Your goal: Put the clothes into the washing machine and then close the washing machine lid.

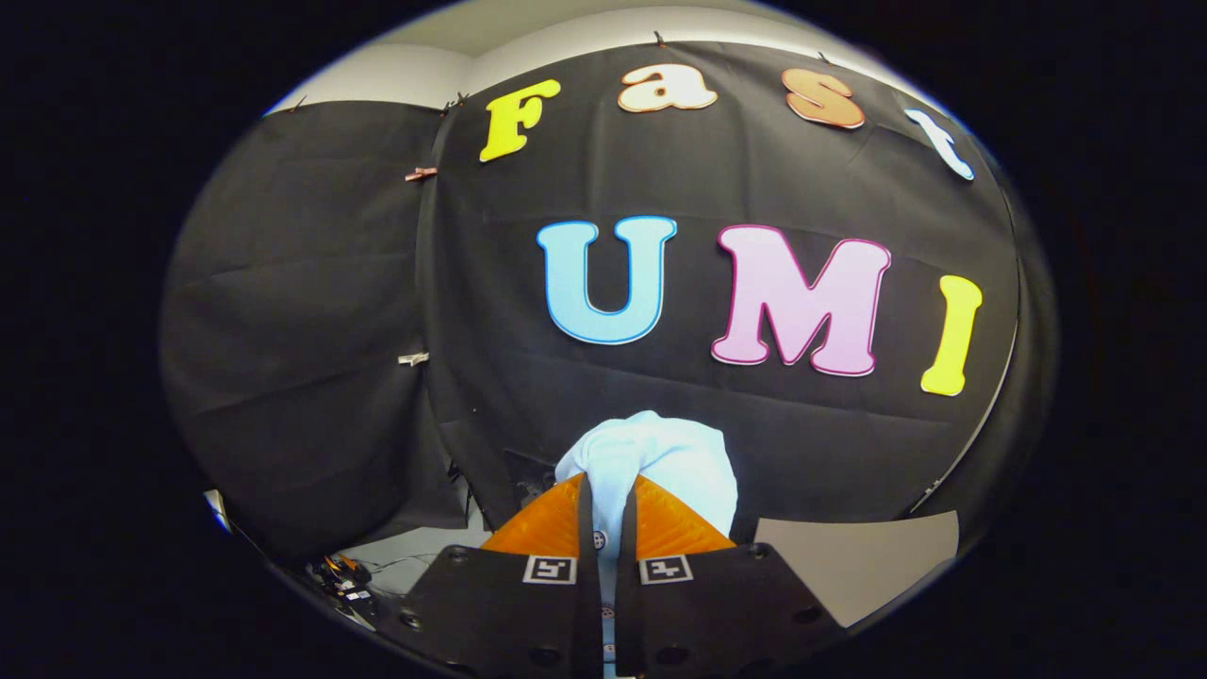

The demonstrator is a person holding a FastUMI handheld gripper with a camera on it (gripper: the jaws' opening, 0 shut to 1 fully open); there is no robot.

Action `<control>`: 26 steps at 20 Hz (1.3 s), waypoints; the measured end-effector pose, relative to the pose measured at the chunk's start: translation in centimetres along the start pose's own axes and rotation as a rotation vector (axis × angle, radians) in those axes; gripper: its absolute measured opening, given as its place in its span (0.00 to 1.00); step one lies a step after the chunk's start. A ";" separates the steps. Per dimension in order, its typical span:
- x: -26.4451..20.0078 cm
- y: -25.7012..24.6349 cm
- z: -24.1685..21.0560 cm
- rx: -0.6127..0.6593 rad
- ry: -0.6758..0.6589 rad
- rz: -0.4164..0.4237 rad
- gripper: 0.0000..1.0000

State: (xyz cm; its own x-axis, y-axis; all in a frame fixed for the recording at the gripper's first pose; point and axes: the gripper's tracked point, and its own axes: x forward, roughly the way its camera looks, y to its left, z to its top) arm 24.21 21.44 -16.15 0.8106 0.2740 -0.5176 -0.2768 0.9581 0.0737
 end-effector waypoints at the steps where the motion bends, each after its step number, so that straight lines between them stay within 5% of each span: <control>1: 0.8 0.6 -0.8 0.001 0.013 0.006 0.10; 26: 17.5 2.9 -28.6 0.113 0.402 -0.049 0.10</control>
State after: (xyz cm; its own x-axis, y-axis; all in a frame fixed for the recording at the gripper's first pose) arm 22.87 26.59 -49.33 0.5492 0.1948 -0.8127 -0.1663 0.9785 0.1222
